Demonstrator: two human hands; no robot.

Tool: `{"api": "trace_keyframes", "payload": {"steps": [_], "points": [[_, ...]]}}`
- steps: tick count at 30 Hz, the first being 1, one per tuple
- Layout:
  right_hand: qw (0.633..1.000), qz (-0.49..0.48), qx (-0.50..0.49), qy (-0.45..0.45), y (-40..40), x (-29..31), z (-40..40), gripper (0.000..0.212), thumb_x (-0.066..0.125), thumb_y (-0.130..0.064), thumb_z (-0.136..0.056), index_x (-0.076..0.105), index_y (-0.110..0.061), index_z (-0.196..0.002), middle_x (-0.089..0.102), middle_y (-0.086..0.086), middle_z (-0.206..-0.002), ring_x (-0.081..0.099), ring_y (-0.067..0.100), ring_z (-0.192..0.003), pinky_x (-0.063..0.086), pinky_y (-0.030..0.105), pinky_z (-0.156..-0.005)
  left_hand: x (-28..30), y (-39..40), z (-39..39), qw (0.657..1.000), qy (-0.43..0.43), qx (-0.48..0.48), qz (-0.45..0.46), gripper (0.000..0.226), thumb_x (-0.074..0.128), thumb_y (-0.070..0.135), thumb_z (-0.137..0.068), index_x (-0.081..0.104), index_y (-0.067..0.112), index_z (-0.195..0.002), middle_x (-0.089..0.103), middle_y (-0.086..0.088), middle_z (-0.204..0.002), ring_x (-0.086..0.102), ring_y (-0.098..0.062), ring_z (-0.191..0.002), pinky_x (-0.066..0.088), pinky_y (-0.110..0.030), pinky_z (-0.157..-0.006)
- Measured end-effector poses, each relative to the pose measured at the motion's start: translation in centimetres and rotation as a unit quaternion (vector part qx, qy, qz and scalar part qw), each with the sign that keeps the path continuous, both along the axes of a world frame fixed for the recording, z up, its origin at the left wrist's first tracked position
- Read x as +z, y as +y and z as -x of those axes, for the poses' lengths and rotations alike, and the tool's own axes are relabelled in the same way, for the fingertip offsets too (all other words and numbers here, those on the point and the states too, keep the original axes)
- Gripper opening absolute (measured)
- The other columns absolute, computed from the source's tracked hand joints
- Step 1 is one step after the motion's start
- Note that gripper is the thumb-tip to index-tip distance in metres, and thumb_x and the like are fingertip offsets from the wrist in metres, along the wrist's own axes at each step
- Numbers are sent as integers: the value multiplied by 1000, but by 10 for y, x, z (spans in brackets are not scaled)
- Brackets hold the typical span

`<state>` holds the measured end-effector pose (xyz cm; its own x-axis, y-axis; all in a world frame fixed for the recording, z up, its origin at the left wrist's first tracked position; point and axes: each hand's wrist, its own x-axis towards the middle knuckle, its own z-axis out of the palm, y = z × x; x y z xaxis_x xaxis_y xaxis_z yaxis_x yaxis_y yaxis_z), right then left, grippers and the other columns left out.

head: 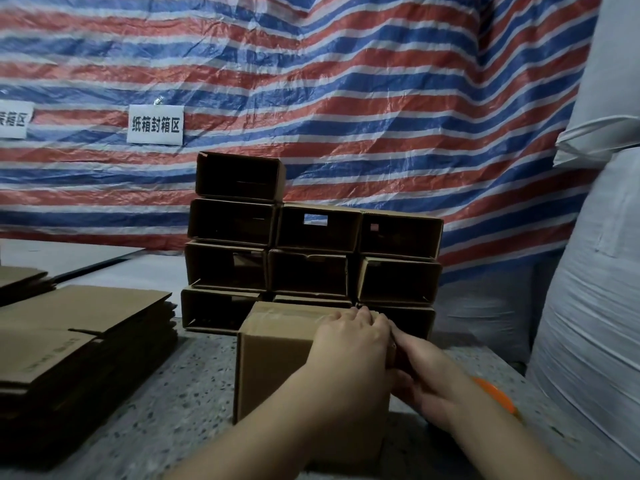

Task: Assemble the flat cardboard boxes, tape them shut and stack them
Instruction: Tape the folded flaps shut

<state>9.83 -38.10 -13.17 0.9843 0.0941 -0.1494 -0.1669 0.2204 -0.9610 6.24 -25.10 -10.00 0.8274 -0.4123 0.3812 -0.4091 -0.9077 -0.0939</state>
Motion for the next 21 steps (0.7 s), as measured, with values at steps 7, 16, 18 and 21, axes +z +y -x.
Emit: {"api": "trace_keyframes", "payload": {"steps": [7,16,18,21], "points": [[997,-34,-56,31,17,-12,7,44,61,-58,-91,77,-17,-95,78,13,-91,70,35,-98,56,44,-80,-2,-1,0,1000,4,17,-14,92,64,38,-92,5,10,-157,18,-11,-163,15,-26,-150,18,-44,-122],[995,48,-75,36,12,-20,2,34,56,-40,-99,74,-11,-97,76,12,-93,65,30,-94,53,43,-82,1,5,-2,997,41,-30,63,109,69,56,-82,0,20,-158,8,-12,-165,15,-29,-150,19,-43,-122],[987,125,-100,1,7,-16,2,30,49,-32,-104,68,-9,-96,67,12,-86,54,24,-79,43,36,-69,7,12,-2,988,62,-63,125,104,70,54,-83,4,24,-157,1,-5,-166,8,-24,-152,19,-41,-121],[960,172,-161,-150,6,-6,3,34,36,-36,-109,59,-12,-115,63,16,-118,57,27,-105,43,40,-89,17,29,-2,965,48,-104,236,85,62,53,-89,16,28,-156,7,6,-165,9,-14,-150,19,-32,-118]]}}
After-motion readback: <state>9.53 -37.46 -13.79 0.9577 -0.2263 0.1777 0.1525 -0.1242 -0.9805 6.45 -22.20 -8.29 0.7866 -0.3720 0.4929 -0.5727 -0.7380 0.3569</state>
